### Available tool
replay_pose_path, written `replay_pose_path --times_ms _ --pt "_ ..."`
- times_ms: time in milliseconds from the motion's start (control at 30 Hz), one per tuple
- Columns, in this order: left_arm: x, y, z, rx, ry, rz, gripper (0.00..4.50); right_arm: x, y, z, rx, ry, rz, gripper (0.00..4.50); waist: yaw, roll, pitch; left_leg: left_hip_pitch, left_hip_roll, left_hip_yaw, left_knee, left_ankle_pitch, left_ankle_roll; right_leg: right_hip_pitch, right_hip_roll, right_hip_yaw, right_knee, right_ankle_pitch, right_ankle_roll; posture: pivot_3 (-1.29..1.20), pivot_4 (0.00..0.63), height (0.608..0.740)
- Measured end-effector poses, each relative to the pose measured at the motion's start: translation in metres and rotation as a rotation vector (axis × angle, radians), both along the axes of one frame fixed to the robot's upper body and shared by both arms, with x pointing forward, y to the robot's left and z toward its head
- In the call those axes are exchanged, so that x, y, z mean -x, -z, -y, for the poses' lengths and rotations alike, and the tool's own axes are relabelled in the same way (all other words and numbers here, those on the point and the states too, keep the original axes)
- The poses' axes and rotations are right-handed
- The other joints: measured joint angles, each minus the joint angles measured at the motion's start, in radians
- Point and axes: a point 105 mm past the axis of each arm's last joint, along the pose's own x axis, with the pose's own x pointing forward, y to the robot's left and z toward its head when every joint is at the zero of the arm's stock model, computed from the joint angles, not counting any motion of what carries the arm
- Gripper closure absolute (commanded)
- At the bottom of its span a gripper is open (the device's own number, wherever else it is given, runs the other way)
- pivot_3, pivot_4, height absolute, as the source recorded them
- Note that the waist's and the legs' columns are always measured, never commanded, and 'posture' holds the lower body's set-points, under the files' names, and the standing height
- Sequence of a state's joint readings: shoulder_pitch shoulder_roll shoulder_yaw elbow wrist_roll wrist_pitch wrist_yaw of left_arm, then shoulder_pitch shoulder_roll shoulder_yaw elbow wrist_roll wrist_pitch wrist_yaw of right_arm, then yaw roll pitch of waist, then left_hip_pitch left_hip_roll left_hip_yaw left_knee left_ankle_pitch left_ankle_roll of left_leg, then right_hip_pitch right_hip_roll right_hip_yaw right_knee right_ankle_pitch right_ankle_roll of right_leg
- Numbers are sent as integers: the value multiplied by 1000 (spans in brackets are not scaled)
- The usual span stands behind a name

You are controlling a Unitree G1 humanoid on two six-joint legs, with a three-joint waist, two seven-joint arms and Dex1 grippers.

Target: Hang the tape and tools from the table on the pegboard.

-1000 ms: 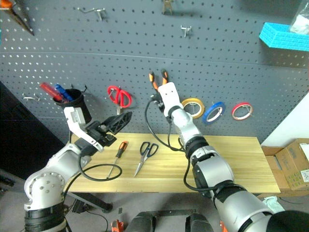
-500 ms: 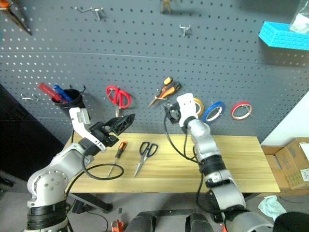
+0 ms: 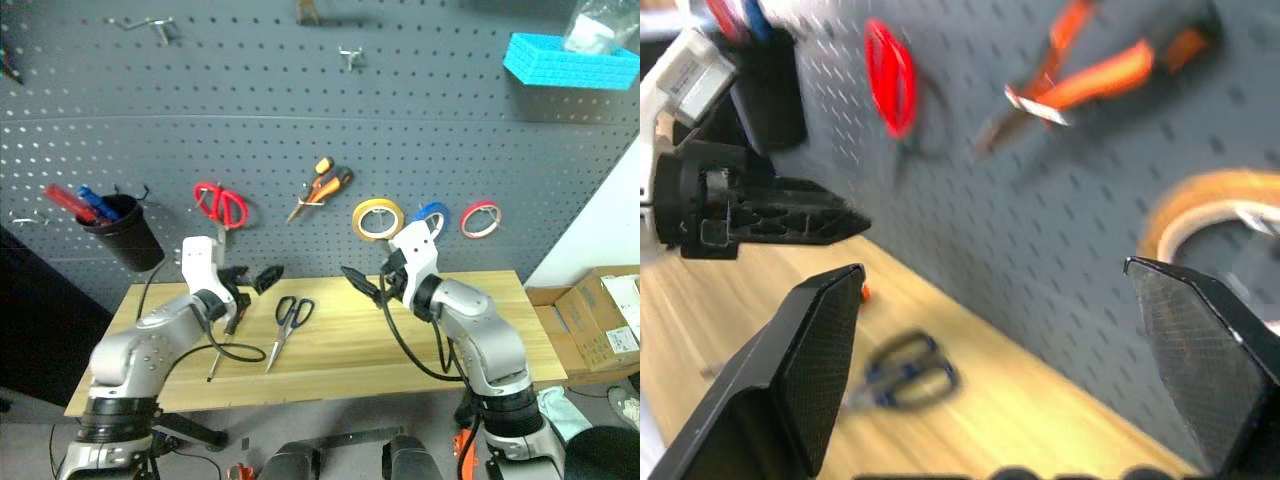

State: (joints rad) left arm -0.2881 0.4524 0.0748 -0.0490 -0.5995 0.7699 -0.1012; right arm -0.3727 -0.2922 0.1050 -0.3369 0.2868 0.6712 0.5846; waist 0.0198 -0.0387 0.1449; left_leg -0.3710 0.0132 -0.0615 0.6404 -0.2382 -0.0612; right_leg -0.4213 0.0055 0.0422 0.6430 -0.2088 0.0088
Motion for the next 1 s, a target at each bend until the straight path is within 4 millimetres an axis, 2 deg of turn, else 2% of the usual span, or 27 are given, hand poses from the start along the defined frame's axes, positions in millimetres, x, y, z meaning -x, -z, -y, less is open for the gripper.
replay_pose_path --times_ms 100,433,667,867,1000 --pt "5 23 -9 -78 -30 -73 0 5 5 2 53 -57 -9 37 -19 1 12 -1 1 0 -2 0 0 -2 0 0 0 -1 1 73 169 740" --pt "38 68 -13 -111 -36 -242 0 30 16 -17 125 -280 -51 37 -28 1 58 -10 0 -2 -7 0 0 -11 -1 -1 0 -1 7 54 240 740" --pt "34 80 -8 -92 -8 -315 0 43 25 -13 191 -372 -76 37 -24 0 96 -15 0 -2 -6 0 0 -16 -1 -1 1 -1 7 53 280 740" --pt "28 77 -13 -129 28 -324 0 44 26 -12 203 -378 -77 37 -27 2 109 -16 0 -2 -8 0 0 -19 -1 -1 1 -1 9 47 285 740" --pt "30 78 -15 -141 38 -340 928 43 24 -13 197 -377 -71 0 -29 3 110 -16 0 -2 -9 0 0 -19 -1 -1 1 -1 9 37 279 740"
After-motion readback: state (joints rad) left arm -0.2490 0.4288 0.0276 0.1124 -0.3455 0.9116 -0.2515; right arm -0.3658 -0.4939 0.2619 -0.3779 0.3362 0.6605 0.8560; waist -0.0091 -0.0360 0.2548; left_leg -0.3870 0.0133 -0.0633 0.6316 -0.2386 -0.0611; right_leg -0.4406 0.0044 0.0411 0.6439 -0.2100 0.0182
